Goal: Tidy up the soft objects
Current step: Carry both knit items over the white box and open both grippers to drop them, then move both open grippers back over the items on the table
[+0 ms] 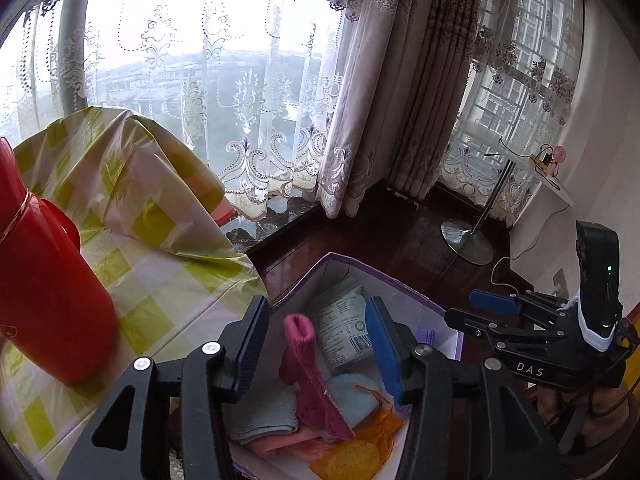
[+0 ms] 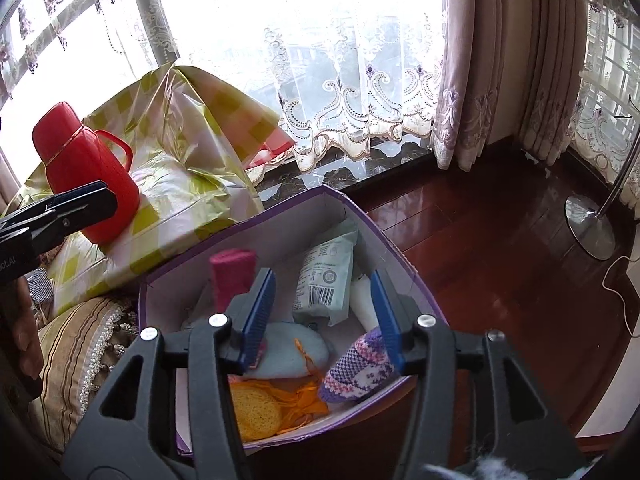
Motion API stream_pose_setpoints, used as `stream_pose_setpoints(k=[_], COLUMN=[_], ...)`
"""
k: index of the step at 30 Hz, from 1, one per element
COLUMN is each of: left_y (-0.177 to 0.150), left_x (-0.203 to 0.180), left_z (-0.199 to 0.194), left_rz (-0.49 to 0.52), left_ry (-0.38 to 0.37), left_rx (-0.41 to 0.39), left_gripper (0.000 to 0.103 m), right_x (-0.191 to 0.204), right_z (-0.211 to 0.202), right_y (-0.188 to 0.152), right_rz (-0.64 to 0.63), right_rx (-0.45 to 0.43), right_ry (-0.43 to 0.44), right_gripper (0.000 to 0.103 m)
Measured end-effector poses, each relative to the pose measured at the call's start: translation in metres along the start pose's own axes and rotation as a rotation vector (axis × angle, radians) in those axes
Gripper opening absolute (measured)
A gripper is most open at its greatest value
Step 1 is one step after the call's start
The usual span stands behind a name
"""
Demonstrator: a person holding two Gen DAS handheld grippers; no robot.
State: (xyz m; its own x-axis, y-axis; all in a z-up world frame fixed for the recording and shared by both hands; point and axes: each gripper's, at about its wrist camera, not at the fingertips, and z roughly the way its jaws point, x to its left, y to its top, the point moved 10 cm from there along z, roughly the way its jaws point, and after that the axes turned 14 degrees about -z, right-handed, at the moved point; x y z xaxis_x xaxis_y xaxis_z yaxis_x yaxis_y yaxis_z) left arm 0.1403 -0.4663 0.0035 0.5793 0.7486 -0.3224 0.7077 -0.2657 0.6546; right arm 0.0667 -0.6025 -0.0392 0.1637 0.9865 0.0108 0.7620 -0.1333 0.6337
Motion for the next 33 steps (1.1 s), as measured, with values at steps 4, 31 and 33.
stream_pose_setpoints(k=[4, 31, 33], left_y=[0.002, -0.073, -0.082], left_x=[0.012, 0.204, 0.220], left_z=[-0.009, -0.158, -0.171], left_rz=[-0.016, -0.389, -0.427], left_ry=[0.009, 0.182, 0.201], left_rx=[-0.013, -0.127, -0.135], left_gripper=[0.052, 0.052, 0.052], right_x=[0.009, 0.203, 0.220], right_z=[-0.005, -0.014, -0.012], right_y=[0.006, 0.033, 0.032], right_rz=[-0.020, -0.337, -0.359], right_rx=[-0.012, -0.001, 0.005], right_ry=[0.010, 0.239, 0.262], right_gripper=[0.054, 0.056, 0.056])
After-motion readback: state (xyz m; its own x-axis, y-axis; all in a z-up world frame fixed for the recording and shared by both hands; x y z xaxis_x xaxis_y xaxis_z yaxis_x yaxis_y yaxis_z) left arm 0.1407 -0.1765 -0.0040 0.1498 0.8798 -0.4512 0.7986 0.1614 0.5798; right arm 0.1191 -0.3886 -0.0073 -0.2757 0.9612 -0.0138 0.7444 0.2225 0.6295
